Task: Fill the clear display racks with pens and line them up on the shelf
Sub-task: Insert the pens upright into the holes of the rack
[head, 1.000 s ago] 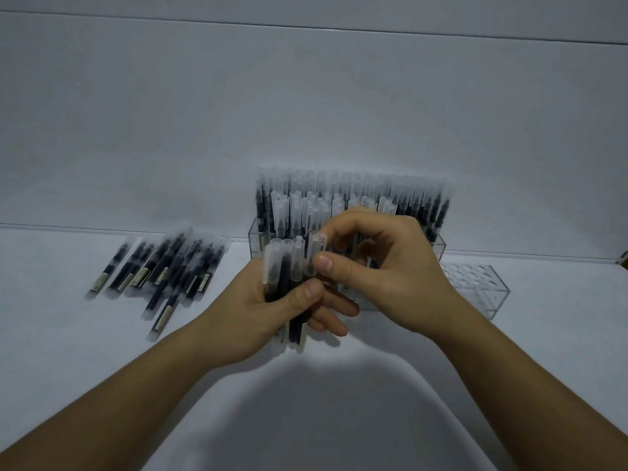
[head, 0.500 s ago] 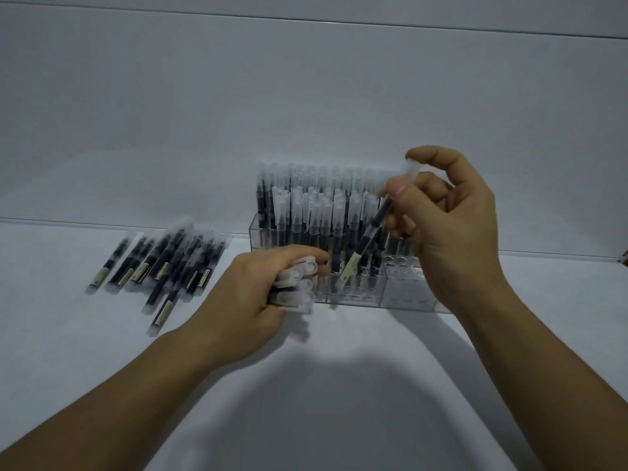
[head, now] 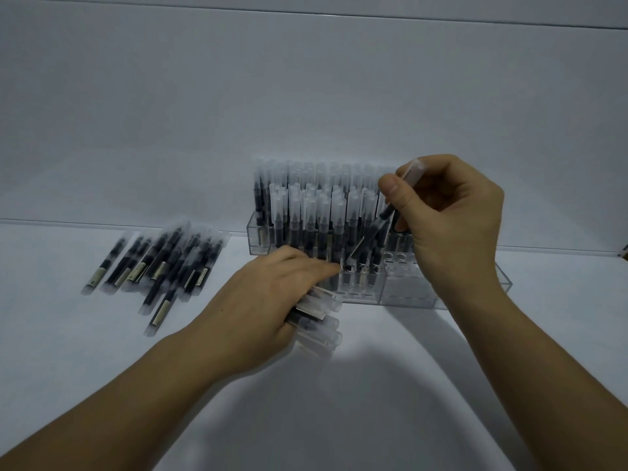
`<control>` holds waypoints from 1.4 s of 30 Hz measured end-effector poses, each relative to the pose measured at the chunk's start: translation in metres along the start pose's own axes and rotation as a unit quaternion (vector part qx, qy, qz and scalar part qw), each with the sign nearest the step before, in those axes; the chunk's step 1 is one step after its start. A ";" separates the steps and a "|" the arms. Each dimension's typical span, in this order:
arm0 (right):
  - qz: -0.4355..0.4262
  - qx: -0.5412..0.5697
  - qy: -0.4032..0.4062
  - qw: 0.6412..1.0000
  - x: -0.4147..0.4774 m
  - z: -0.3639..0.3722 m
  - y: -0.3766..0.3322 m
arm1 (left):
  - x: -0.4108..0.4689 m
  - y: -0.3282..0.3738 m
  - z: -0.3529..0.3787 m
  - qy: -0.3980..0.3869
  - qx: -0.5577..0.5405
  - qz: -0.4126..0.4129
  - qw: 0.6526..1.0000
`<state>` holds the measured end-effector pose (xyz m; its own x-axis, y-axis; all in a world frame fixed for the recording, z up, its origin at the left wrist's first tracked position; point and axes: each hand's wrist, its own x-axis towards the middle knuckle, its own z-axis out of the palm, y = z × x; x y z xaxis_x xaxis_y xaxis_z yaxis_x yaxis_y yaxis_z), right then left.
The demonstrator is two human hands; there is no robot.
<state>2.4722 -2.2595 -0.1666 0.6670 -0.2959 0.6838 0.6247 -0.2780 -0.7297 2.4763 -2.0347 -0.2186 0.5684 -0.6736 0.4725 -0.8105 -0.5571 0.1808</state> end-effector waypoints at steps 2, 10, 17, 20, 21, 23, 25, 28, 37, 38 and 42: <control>-0.004 -0.022 -0.006 1.000 0.000 0.001 0.002 | 0.001 0.000 0.000 0.004 0.001 0.001 1.000; -0.078 -0.100 -0.031 0.991 0.001 0.016 -0.003 | 0.001 -0.001 0.001 0.004 0.004 0.002 1.000; -0.142 -0.191 -0.050 0.970 -0.002 0.020 0.005 | 0.000 -0.001 0.001 0.001 -0.001 0.003 1.000; -0.172 -0.233 -0.060 0.955 -0.001 0.022 0.009 | 0.000 -0.001 0.002 0.005 -0.003 0.007 1.000; -0.178 -0.244 -0.062 0.951 -0.001 0.022 0.010 | 0.000 -0.002 0.002 0.007 -0.004 0.009 1.000; -0.185 -0.258 -0.060 0.946 -0.002 0.021 0.012 | 0.000 -0.002 0.001 0.010 -0.005 0.011 1.000; -0.187 -0.268 -0.058 0.943 -0.003 0.021 0.013 | 0.000 -0.002 0.002 0.010 -0.007 0.013 1.000; -0.190 -0.271 -0.048 0.942 -0.005 0.021 0.014 | -0.002 -0.002 0.002 0.010 -0.019 0.014 1.000; -0.198 -0.300 -0.028 0.933 -0.005 0.013 0.014 | -0.001 0.004 -0.002 0.083 -0.168 -0.006 0.982; -0.199 -0.303 -0.032 0.931 -0.005 0.012 0.015 | 0.000 0.005 -0.002 0.093 -0.198 -0.020 0.976; -0.200 -0.307 -0.044 0.930 -0.009 0.008 0.015 | 0.002 0.010 -0.002 0.085 -0.391 -0.109 0.910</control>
<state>2.4786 -2.2534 -0.1835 0.4790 0.0107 0.8778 0.4980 -0.8268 -0.2616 2.4690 -2.0410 -0.2145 0.7521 -0.4660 0.4661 -0.5711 -0.1079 0.8138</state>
